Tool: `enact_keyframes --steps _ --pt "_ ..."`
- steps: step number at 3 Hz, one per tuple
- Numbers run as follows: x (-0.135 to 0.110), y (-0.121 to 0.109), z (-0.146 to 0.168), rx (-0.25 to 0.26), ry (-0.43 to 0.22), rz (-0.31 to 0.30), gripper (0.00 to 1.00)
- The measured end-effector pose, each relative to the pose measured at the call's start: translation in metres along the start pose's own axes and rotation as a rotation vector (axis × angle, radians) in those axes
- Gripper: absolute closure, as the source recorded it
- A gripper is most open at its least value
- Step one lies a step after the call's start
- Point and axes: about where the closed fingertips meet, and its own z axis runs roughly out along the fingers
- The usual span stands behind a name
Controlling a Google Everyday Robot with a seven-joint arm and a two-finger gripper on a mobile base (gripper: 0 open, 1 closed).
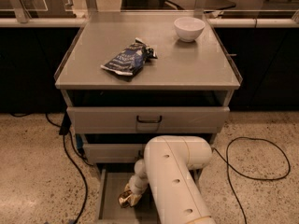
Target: Pick orange can from bottom drawer and place on counter
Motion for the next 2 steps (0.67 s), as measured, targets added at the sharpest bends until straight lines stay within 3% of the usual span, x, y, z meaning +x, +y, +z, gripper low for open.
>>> enact_keyframes --steps 1,2 --pt "0.005 0.000 -0.032 0.021 0.027 0.003 1.00" --pt "-0.003 0.017 -0.074 0.031 0.048 -0.007 1.00"
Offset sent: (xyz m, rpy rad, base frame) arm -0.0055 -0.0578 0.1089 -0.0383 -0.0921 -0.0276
